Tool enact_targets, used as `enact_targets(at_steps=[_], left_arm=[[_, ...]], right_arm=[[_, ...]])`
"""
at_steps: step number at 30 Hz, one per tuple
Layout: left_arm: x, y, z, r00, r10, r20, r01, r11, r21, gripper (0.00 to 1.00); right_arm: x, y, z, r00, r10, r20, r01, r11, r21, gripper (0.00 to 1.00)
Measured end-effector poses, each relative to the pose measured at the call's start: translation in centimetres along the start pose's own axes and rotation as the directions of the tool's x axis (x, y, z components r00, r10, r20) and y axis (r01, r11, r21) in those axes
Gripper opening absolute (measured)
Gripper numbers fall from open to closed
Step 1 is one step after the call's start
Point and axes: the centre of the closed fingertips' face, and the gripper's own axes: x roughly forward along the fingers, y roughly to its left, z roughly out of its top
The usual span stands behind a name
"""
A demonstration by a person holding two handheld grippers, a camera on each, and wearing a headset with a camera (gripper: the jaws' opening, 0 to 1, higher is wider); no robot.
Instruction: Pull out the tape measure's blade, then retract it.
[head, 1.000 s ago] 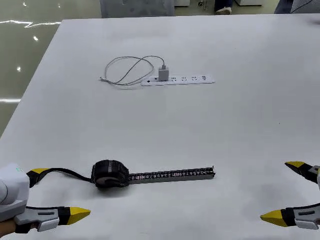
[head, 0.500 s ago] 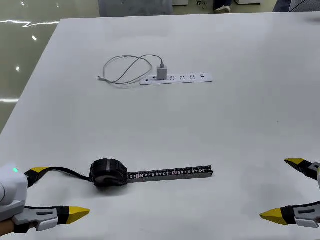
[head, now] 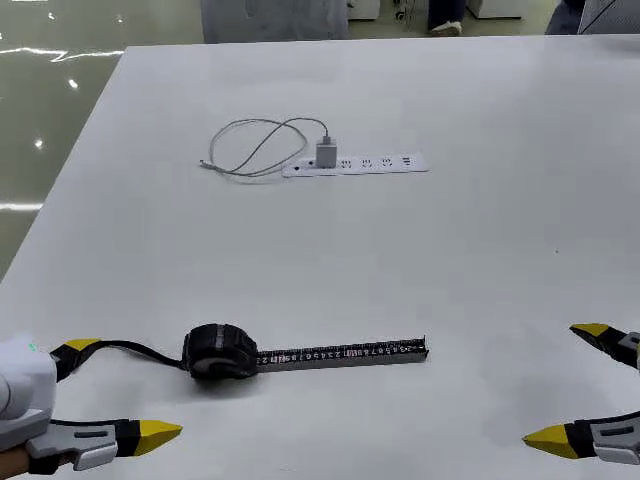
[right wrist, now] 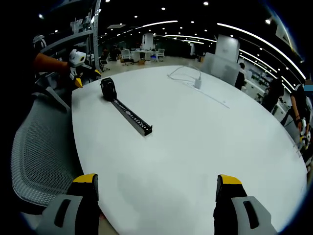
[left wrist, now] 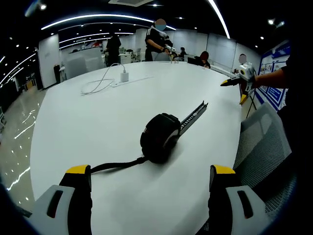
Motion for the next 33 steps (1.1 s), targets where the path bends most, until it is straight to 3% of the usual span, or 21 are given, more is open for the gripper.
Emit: enact_targets(at_steps=[16,21,27,33], left_arm=[[0.34,-0.2,0.21,0.9999,-0.004,-0.01,0.004,1.0,0.003,0.99],[0.57,-0.11,0.34,0.9999,0.003,-0.016,-0.003,1.0,-0.024,0.99],[0.73,-0.42,0.63,0.9999,0.004,-0.014,-0.004,1.0,-0.009,0.99],[0.89,-0.64,0.05,0.998,0.003,-0.063,-0.003,1.0,0.002,0.99]], right_arm=[[-0.39,-0.15,0.14,1.0,0.0,-0.008,-0.001,1.0,-0.012,0.99],[-0.35,0.32,-0.4,0.999,0.025,-0.036,-0.026,0.999,-0.024,0.99],[-0.31,0.15,-0.21,0.9992,0.026,-0.031,-0.026,0.999,-0.019,0.99],[-0.27,-0.31,0.08,0.9989,0.028,-0.038,-0.03,0.999,-0.036,0.99]])
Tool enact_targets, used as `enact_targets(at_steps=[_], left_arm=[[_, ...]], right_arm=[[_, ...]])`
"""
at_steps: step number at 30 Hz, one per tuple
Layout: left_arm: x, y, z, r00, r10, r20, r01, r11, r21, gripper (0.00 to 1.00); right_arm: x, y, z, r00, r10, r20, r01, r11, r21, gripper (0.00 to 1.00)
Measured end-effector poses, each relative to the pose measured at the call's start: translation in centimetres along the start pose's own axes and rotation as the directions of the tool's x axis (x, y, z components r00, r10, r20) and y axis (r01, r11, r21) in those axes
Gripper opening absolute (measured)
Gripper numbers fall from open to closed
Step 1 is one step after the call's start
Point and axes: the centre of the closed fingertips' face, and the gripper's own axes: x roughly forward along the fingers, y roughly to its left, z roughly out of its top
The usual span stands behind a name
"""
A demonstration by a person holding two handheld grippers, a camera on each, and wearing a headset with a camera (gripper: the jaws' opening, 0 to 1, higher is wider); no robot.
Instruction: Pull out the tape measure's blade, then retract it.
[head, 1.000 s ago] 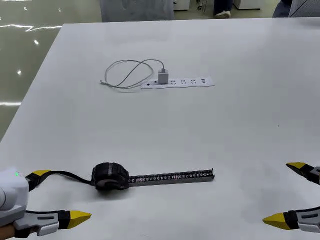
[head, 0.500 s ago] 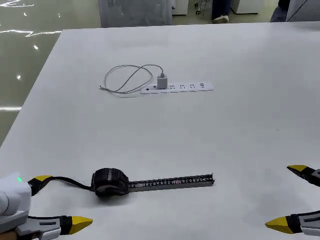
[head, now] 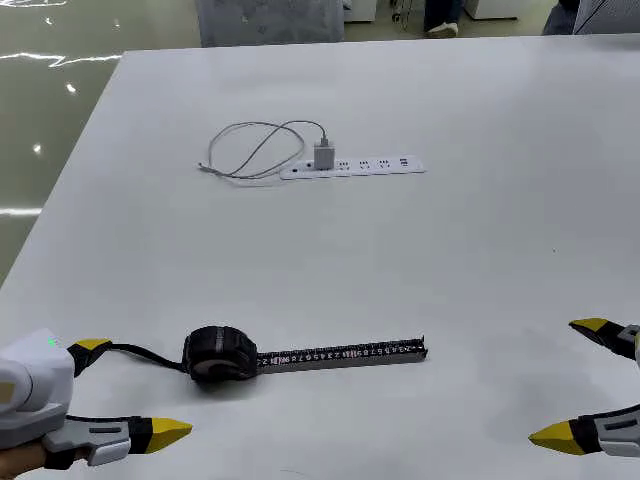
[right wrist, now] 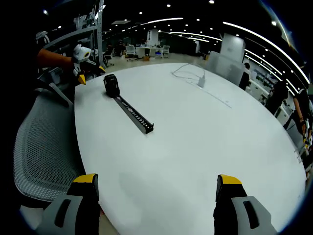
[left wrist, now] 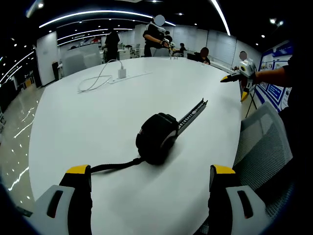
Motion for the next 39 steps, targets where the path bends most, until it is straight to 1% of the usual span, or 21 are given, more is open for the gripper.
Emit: enact_targets(at_steps=[2,5,7,9,10,12,14,17,18,19,21,22,23,24,25,27,32,33,35,36,39], left_arm=[[0.1,0.0,0.0,1.0,-0.003,-0.003,0.003,1.0,-0.014,0.99],[0.2,-0.2,0.4,1.0,-0.004,0.007,0.004,1.0,-0.027,0.99],[0.4,-0.1,0.7,0.9999,0.012,0.009,-0.011,0.999,-0.041,0.99],[0.5,-0.2,1.1,0.9999,0.01,0.013,-0.009,0.998,-0.056,0.99],[0.5,-0.4,1.5,0.9997,0.007,0.023,-0.006,0.998,-0.065,0.99],[0.6,-0.6,1.8,0.9995,0.006,0.029,-0.004,0.998,-0.063,0.99],[0.7,-0.6,2.1,0.9995,0.014,0.028,-0.012,0.998,-0.061,0.99],[0.8,-0.8,2.5,0.9991,0.013,0.039,-0.011,0.998,-0.057,0.99],[0.8,-1.5,3.3,0.9966,-0.016,0.081,0.021,0.998,-0.056,0.99],[0.7,-1.7,3.2,0.997,-0.015,0.076,0.019,0.999,-0.049,0.99],[1.0,-1.4,2.8,0.9991,0.014,0.04,-0.013,1.0,-0.016,0.99],[1.1,-1.5,2.7,0.9992,0.013,0.038,-0.012,1.0,-0.022,0.99],[1.2,-1.8,2.7,0.9991,-0.002,0.042,0.005,0.998,-0.058,0.99],[1.3,-2.0,2.7,0.9991,-0.011,0.041,0.014,0.997,-0.082,0.99],[1.4,-1.9,2.7,0.9992,-0.005,0.04,0.008,0.997,-0.076,0.99],[1.7,-2.2,2.6,0.9991,-0.003,0.042,0.005,0.998,-0.06,0.99],[2.4,-2.4,2.6,0.9993,0.006,0.037,-0.003,0.998,-0.065,0.99],[2.6,-2.4,2.7,0.9992,0.009,0.038,-0.006,0.997,-0.071,0.99],[2.9,-2.6,2.8,0.9994,0.009,0.034,-0.007,0.997,-0.076,0.99],[3.1,-2.5,2.9,0.9993,0.021,0.03,-0.018,0.997,-0.078,0.99],[3.3,-2.5,3.5,0.9987,0.034,0.037,-0.031,0.995,-0.09,0.99]], right_arm=[[0.0,-0.2,0.1,1.0,0.0,-0.006,0.0,1.0,-0.008,0.99],[0.1,-0.6,-0.3,0.9989,0.003,-0.046,-0.005,0.999,-0.035,0.99],[0.2,-0.6,-0.5,0.9973,0.011,-0.072,-0.013,0.999,-0.034,0.99],[0.3,-0.6,-0.1,0.9975,0.017,-0.069,-0.021,0.999,-0.045,0.99],[0.3,-0.7,0.2,0.9974,0.021,-0.069,-0.024,0.999,-0.048,0.99],[0.3,-0.8,0.5,0.9973,0.026,-0.069,-0.03,0.998,-0.052,0.99],[0.4,-1.0,0.8,0.9971,0.031,-0.07,-0.035,0.998,-0.06,0.99],[0.4,-1.2,1.3,0.9964,0.041,-0.075,-0.046,0.997,-0.069,0.99],[0.4,-1.3,1.5,0.9963,0.044,-0.074,-0.049,0.996,-0.07,0.99],[0.4,-1.3,1.6,0.9963,0.044,-0.074,-0.049,0.996,-0.073,0.99],[0.4,-1.5,1.8,0.9961,0.045,-0.076,-0.051,0.995,-0.082,0.99],[0.5,-1.5,1.9,0.9958,0.048,-0.078,-0.054,0.995,-0.084,0.99],[0.5,-1.6,2.0,0.9957,0.049,-0.079,-0.056,0.995,-0.088,0.99],[0.6,-1.6,2.1,0.9954,0.05,-0.081,-0.058,0.994,-0.093,0.99],[0.6,-1.6,2.2,0.995,0.052,-0.085,-0.061,0.993,-0.097,0.99],[0.8,-1.6,2.3,0.9943,0.06,-0.088,-0.069,0.992,-0.104,0.99],[1.4,-1.5,2.7,0.9917,0.08,-0.101,-0.091,0.989,-0.118,0.99],[1.5,-1.5,2.8,0.9904,0.084,-0.11,-0.098,0.987,-0.125,0.99],[1.7,-1.5,3.1,0.99,0.088,-0.11,-0.103,0.985,-0.136,0.99],[1.9,-1.6,3.3,0.9896,0.092,-0.11,-0.107,0.985,-0.138,0.99],[2.2,-1.5,3.7,0.9878,0.103,-0.117,-0.12,0.981,-0.151,0.99]])
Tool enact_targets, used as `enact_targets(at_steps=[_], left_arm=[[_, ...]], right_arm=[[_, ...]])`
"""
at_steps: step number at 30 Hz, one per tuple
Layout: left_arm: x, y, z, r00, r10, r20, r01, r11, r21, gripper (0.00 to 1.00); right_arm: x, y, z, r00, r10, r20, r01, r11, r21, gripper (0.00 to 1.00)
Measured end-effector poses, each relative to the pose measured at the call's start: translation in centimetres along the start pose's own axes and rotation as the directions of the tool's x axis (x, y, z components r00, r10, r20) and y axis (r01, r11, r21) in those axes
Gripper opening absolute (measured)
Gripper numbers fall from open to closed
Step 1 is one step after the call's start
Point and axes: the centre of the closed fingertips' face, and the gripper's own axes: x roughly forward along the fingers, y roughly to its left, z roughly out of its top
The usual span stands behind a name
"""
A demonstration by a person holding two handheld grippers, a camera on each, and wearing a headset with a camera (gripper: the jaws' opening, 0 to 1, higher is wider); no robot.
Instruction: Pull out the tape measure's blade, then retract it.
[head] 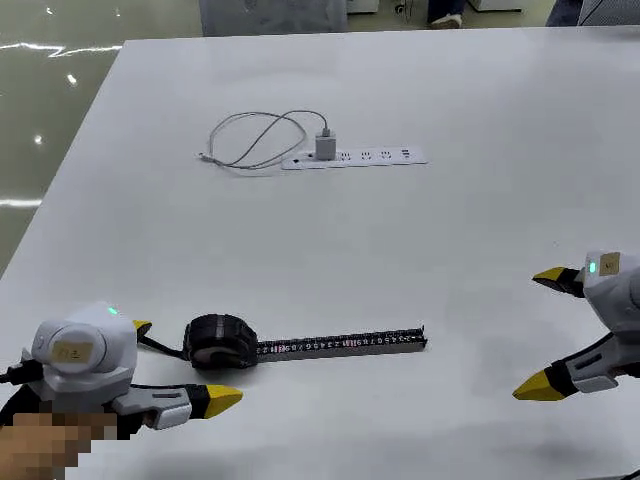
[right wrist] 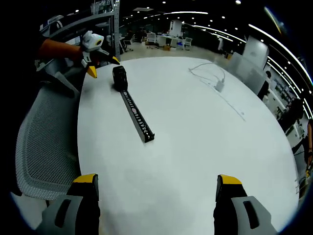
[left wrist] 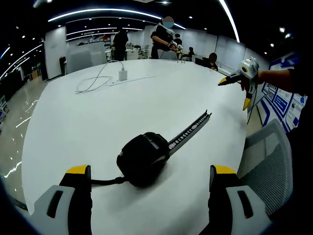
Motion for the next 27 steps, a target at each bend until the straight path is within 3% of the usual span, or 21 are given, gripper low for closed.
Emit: enact_targets(at_steps=[8,13,16,27], left_arm=[[0.2,0.1,1.4,0.999,0.027,0.035,-0.025,0.998,-0.049,0.99],[0.5,0.6,1.5,0.994,0.098,0.048,-0.096,0.994,-0.047,0.99],[0.9,1.1,1.8,0.9868,0.14,0.082,-0.13,0.985,-0.115,0.99],[1.6,2.3,2.4,0.9729,0.21,0.097,-0.187,0.961,-0.205,0.99]], right_arm=[[0.8,0.0,1.3,0.9995,0.031,-0.01,-0.031,0.999,-0.039,0.99],[1.3,-0.1,2.2,0.9987,0.049,-0.014,-0.05,0.996,-0.069,0.99],[1.8,-0.3,2.6,0.998,0.06,-0.021,-0.061,0.995,-0.08,0.99],[3.8,-0.3,4.2,0.9941,0.101,-0.039,-0.105,0.986,-0.127,0.99]])
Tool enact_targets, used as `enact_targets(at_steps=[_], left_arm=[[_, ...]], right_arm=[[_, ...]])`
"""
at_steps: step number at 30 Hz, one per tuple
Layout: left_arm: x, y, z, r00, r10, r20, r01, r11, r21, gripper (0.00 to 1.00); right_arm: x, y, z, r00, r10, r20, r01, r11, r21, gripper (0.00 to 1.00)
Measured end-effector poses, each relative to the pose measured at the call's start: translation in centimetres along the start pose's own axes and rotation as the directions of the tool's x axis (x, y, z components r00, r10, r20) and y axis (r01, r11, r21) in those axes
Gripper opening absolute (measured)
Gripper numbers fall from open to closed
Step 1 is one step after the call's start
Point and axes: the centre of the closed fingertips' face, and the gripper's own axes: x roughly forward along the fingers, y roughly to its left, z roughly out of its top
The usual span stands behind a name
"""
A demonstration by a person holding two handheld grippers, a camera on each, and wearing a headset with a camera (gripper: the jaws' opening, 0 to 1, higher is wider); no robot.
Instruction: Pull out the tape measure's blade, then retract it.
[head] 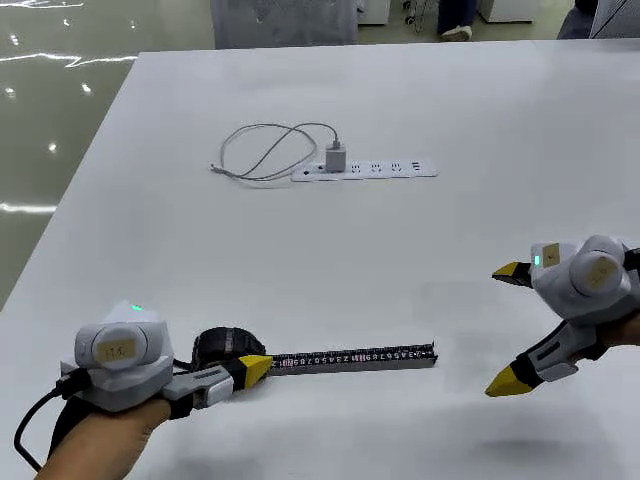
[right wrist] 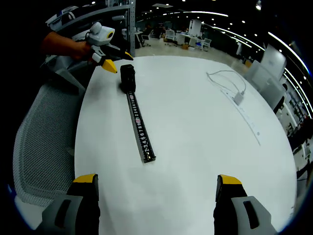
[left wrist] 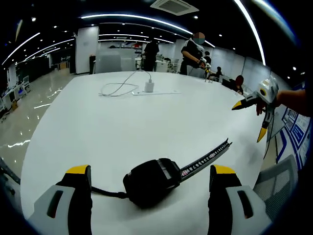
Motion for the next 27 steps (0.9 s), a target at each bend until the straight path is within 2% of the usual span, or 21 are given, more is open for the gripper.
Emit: enact_targets(at_steps=[4,7,9,12,16,19,22,27], left_arm=[[0.1,0.6,0.5,0.9989,0.04,0.024,-0.04,0.999,-0.007,0.99],[0.2,0.4,0.6,0.9979,0.049,0.042,-0.049,0.999,-0.008,0.99],[0.5,0.3,0.4,0.9977,0.052,0.044,-0.051,0.999,-0.007,0.99],[0.8,0.0,-0.1,0.9968,0.07,0.039,-0.071,0.997,0.03,0.99],[0.9,0.0,-0.2,0.9938,0.097,0.054,-0.099,0.995,0.02,0.99],[0.8,0.2,-0.1,0.9882,0.134,0.074,-0.134,0.991,0.006,0.99],[0.9,-0.1,0.0,0.9854,0.14,0.097,-0.141,0.99,0.003,0.99],[1.4,-0.4,-0.4,0.9863,0.135,0.095,-0.136,0.991,0.002,0.99]], right_arm=[[0.8,0.0,0.4,0.9998,0.016,-0.013,-0.016,1.0,-0.021,0.99],[1.5,0.0,0.6,0.9995,0.028,-0.017,-0.029,0.999,-0.037,0.99],[1.9,0.1,0.8,0.999,0.038,-0.023,-0.039,0.998,-0.043,0.99],[2.7,-0.2,1.0,0.9985,0.049,-0.024,-0.05,0.997,-0.056,0.99],[3.4,-0.2,1.5,0.9982,0.055,-0.024,-0.056,0.996,-0.066,0.99],[3.9,-0.4,1.7,0.9982,0.055,-0.025,-0.057,0.994,-0.092,0.99],[4.5,-0.8,1.7,0.9977,0.061,-0.028,-0.064,0.992,-0.109,0.99],[5.2,-0.8,1.8,0.9969,0.066,-0.043,-0.07,0.991,-0.112,0.99]])
